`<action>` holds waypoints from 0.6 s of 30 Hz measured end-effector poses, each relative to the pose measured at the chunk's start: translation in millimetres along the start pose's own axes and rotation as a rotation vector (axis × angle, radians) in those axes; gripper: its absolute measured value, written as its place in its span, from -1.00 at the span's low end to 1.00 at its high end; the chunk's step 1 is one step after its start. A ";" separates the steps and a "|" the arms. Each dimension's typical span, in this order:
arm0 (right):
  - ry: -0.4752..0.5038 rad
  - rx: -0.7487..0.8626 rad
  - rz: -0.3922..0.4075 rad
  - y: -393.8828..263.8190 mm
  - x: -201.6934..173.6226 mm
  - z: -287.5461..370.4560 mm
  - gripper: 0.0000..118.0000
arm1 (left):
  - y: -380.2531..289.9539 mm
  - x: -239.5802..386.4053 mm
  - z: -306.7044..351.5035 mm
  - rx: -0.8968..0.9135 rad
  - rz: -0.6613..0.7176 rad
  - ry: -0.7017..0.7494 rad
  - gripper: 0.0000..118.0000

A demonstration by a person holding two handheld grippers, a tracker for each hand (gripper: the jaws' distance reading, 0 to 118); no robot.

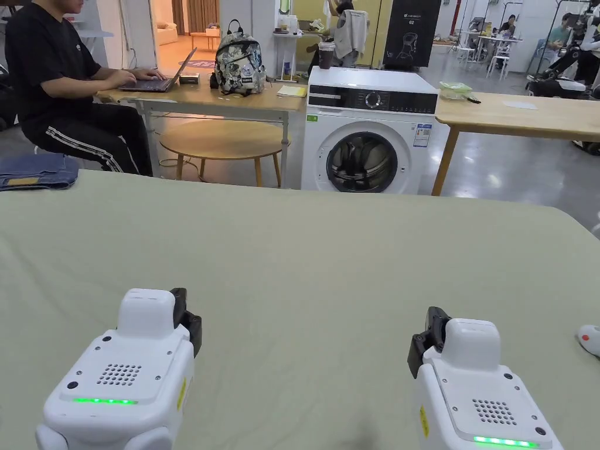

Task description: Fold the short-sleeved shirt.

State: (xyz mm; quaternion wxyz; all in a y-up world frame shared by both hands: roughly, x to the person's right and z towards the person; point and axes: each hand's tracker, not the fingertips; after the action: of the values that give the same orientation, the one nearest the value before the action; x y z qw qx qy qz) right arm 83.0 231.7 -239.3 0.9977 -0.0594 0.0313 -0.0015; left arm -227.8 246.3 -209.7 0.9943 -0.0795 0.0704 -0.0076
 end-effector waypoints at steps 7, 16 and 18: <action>0.000 0.003 -0.004 4.3 0.4 0.0 -1.00 | 2.3 0.1 0.5 0.010 -0.006 0.005 -1.00; 0.011 -0.014 -0.010 4.1 -0.8 -0.4 -0.56 | 2.3 0.5 0.4 -0.002 -0.003 -0.008 -0.62; 0.017 -0.017 -0.012 4.3 -1.6 -0.5 -0.43 | 1.2 -0.4 1.0 -0.003 0.003 -0.007 -0.51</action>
State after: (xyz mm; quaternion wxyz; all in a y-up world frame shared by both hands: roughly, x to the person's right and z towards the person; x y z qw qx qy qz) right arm 81.4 235.9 -240.1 0.9969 -0.0682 0.0395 -0.0079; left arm -228.1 247.6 -208.8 0.9945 -0.0807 0.0668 -0.0059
